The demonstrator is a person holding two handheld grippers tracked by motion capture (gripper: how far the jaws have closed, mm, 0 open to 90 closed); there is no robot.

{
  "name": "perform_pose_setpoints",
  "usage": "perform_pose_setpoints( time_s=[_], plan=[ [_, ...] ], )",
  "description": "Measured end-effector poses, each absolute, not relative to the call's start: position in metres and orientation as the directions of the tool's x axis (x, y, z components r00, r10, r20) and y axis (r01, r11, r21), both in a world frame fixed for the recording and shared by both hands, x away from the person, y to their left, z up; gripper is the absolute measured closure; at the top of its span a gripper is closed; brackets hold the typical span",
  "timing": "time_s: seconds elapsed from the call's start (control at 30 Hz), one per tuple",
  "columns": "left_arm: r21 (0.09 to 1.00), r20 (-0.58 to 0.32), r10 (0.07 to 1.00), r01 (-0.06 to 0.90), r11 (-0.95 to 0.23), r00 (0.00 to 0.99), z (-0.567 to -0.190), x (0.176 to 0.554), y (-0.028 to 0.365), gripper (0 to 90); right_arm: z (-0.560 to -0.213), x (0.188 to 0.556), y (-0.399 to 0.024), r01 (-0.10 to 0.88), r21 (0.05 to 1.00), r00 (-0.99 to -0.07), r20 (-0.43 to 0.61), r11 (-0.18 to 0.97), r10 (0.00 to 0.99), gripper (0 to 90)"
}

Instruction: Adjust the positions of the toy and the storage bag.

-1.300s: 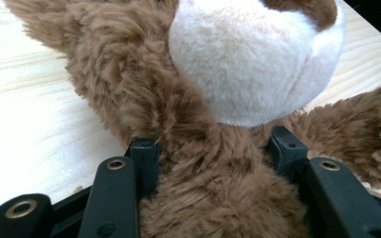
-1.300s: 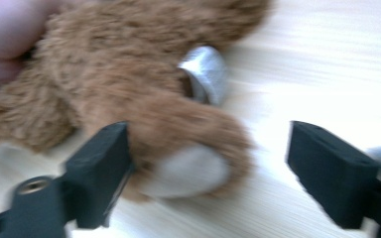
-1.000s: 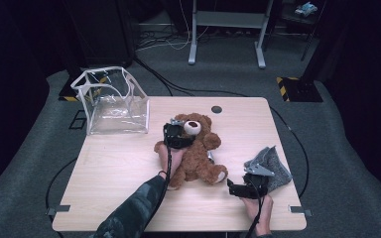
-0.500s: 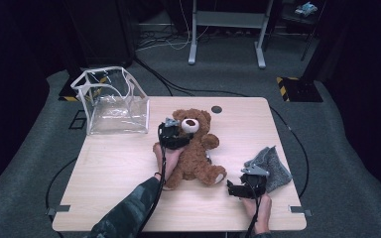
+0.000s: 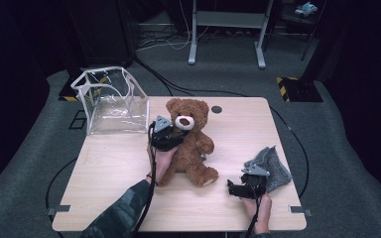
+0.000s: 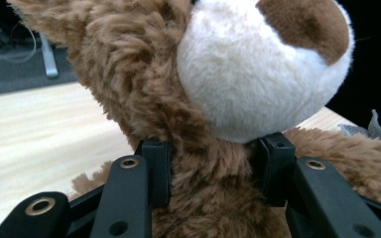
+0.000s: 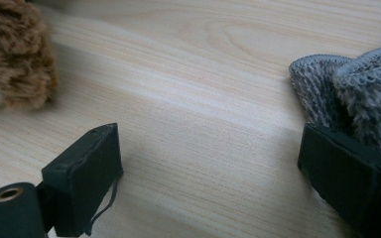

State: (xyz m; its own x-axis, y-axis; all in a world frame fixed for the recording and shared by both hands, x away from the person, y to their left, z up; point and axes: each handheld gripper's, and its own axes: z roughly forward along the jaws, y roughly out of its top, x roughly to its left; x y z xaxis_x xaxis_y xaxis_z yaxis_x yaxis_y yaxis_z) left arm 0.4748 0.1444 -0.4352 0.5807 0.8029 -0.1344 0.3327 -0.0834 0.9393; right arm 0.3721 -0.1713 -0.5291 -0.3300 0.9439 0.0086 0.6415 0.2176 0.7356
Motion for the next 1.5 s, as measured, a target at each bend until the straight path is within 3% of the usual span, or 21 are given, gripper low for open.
perform_pose_setpoints(
  time_s=[0.53,1.5],
  plan=[
    [0.960,-0.128,0.787,0.274,-0.054,0.603,-0.398,0.458,0.190,58.7,-0.529,0.372,-0.172,0.644,0.731,-0.331,0.002,0.224,0.944,8.7],
    [0.944,-0.119,0.828,0.321,-0.077,0.549,-0.374,0.433,0.289,58.2,-0.529,0.372,-0.171,0.644,0.731,-0.330,-0.002,0.227,0.944,8.7]
  ],
)
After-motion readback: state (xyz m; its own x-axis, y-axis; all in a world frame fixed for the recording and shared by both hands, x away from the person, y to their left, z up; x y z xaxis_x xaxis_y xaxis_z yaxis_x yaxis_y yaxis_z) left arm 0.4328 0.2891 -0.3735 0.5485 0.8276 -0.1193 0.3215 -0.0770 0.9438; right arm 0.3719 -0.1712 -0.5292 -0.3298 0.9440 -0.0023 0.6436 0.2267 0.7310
